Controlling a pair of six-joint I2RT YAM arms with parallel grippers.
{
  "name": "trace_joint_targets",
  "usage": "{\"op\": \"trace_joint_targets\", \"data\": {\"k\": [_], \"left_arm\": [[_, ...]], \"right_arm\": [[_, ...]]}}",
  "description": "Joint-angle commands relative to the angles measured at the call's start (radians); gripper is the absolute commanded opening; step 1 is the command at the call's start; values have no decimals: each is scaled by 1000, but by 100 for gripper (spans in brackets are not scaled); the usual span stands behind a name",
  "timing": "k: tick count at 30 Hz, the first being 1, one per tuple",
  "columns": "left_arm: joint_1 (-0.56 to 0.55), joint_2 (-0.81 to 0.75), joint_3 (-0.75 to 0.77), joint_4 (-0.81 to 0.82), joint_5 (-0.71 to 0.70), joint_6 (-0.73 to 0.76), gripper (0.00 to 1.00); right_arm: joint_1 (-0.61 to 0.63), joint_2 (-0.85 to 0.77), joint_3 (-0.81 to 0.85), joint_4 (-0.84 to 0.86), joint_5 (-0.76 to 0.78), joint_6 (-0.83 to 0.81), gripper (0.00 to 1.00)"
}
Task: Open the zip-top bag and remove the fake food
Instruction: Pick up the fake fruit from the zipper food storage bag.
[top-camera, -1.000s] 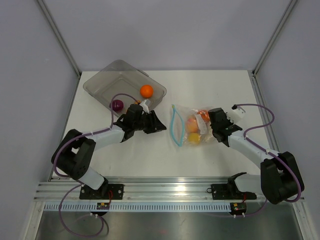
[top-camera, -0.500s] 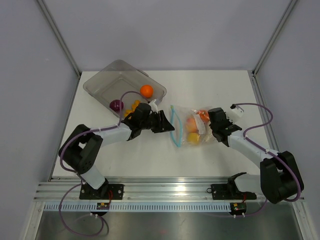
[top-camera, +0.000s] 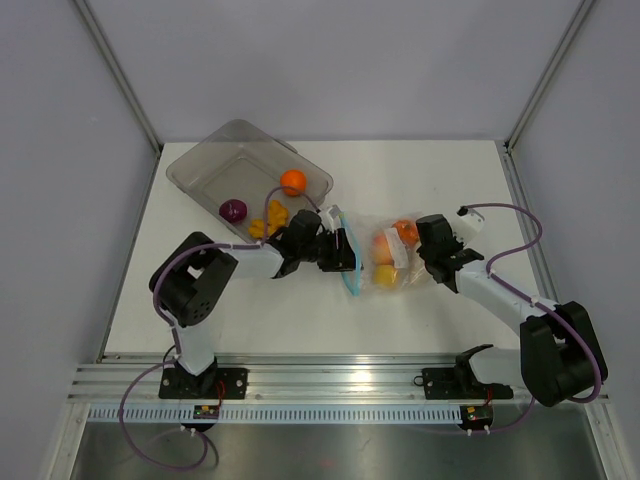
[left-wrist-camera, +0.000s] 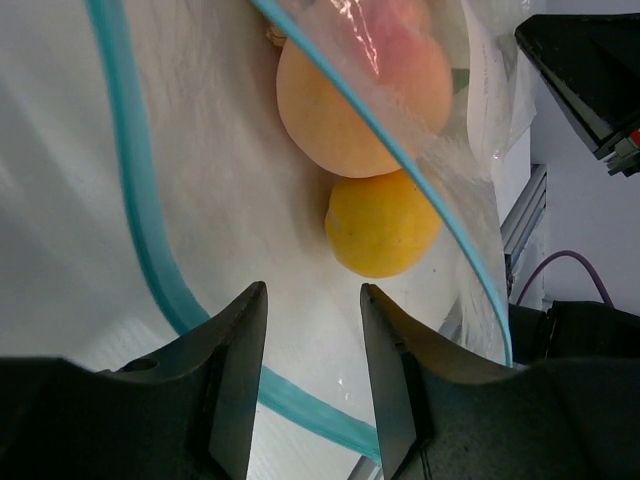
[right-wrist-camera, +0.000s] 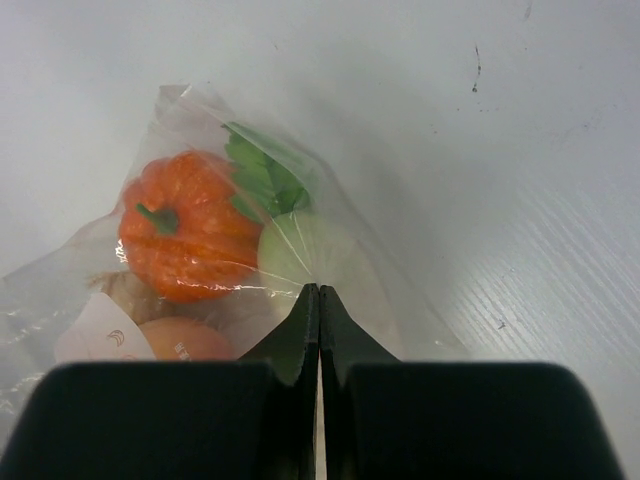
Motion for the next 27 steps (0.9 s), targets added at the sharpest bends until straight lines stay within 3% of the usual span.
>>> {"op": "trace_joint_targets", "data": {"k": [1, 13, 22, 27], "left_arm": [[-26, 30, 42, 110, 54, -18, 45], [-71, 76, 20, 255, 100, -104, 47], [-88, 74, 36, 215, 79, -87, 57], [-100, 76, 42, 195, 73, -73, 58]], "right_arm": [[-5, -10, 32, 37, -8, -16, 0], [-5, -11, 33, 47, -52, -50, 0], [-4, -11, 33, 47, -57, -56, 0], [-4, -11, 33, 47, -58, -56, 0]]}}
